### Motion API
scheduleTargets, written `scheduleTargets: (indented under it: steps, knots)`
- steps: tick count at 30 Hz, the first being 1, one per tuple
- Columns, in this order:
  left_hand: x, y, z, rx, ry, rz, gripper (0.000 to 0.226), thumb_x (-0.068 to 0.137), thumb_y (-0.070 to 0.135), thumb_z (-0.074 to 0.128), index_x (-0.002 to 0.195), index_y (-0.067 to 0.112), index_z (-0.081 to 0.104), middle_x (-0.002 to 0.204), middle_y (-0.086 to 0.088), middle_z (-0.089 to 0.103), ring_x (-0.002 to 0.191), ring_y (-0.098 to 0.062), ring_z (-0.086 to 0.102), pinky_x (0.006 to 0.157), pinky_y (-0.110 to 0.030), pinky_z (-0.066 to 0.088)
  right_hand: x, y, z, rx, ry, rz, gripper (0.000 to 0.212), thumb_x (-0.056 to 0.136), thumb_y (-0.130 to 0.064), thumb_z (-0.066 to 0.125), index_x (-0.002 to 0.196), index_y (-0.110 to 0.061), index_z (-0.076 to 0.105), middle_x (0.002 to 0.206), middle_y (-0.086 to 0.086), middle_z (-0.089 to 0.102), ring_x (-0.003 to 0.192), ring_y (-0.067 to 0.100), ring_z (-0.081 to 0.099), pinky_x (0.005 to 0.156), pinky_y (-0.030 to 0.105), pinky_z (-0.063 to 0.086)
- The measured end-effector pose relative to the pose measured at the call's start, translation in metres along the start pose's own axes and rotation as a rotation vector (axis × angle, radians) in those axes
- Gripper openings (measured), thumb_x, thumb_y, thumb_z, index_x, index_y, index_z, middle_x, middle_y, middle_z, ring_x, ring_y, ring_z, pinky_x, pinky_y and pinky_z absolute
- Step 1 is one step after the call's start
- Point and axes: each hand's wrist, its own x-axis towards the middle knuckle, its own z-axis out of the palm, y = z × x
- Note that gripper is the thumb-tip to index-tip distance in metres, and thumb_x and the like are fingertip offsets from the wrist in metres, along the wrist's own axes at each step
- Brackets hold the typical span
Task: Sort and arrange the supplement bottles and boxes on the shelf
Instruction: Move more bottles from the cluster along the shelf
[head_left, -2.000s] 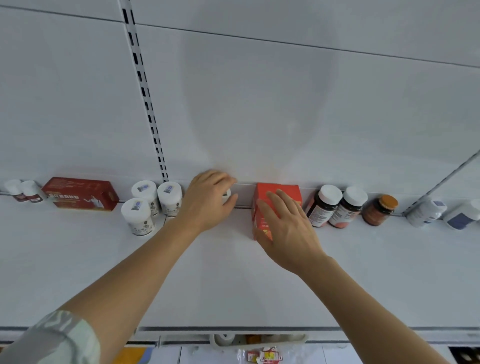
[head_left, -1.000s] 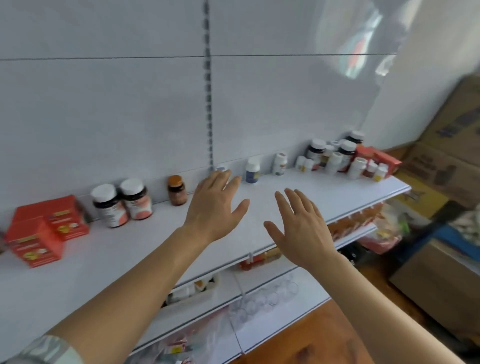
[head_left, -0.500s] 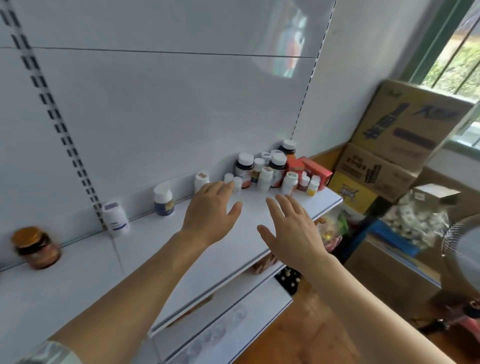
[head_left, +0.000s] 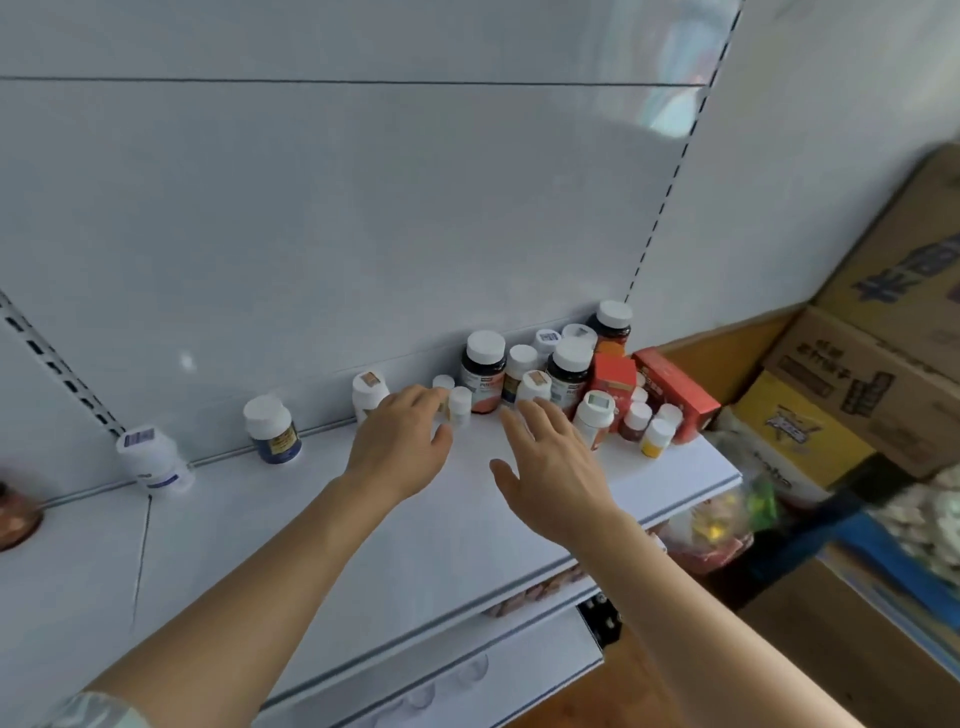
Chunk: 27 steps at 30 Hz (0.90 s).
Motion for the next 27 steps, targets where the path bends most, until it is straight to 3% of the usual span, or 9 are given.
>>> scheduleTargets:
  steps: [10,15,19,22,27]
  knots:
    - [0.03,0.029,0.033,0.102,-0.004,-0.144,0.042,0.096,0.031,0.051,0.134,0.013,0.052,0.126,-0.003,0.054,0.113,-0.029,0.052,0.084,-0.041,0.05,0.058,0.079,0.007,-0.16,0.206,-0.21,0.038,0.086,-0.016,0.059,0.121,-0.002,0.06,0.131,0.019,0.056,0.138,0.042,0.035,0.117,0.047,0.028]
    - [0.04,0.027,0.05,0.165,-0.022,-0.154,0.031,0.096,0.028,0.051,0.12,0.011,0.059,0.12,-0.009,0.051,0.107,-0.032,0.051,0.077,-0.04,0.049,0.08,0.092,0.018,-0.252,0.224,-0.27,0.026,0.086,-0.013,0.049,0.102,-0.002,0.067,0.118,0.021,0.061,0.135,0.047,0.035,0.12,0.051,0.017]
    - [0.039,0.024,0.06,0.171,0.075,-0.103,0.021,0.089,0.02,0.062,0.106,0.008,0.064,0.112,-0.012,0.056,0.095,-0.035,0.056,0.062,-0.038,0.045,0.087,0.099,0.023,-0.257,0.228,-0.312,0.015,0.086,-0.015,0.056,0.086,-0.005,0.067,0.102,0.02,0.064,0.13,0.048,0.041,0.116,0.053,0.023]
    - [0.043,0.025,0.066,0.181,0.148,-0.076,0.014,0.081,0.015,0.072,0.088,0.009,0.061,0.093,-0.01,0.058,0.077,-0.034,0.058,0.048,-0.033,0.035,0.091,0.101,0.025,-0.251,0.216,-0.355,0.013,0.087,-0.019,0.059,0.088,-0.008,0.065,0.094,0.014,0.066,0.129,0.045,0.044,0.115,0.051,0.026]
    - [0.05,0.025,0.069,0.15,0.211,-0.085,0.015,0.081,0.013,0.071,0.083,0.013,0.056,0.084,-0.006,0.058,0.07,-0.032,0.059,0.048,-0.036,0.043,0.094,0.101,0.018,-0.056,0.211,-0.434,0.014,0.077,-0.014,0.07,0.089,-0.009,0.066,0.087,0.006,0.066,0.112,0.035,0.055,0.11,0.044,0.036]
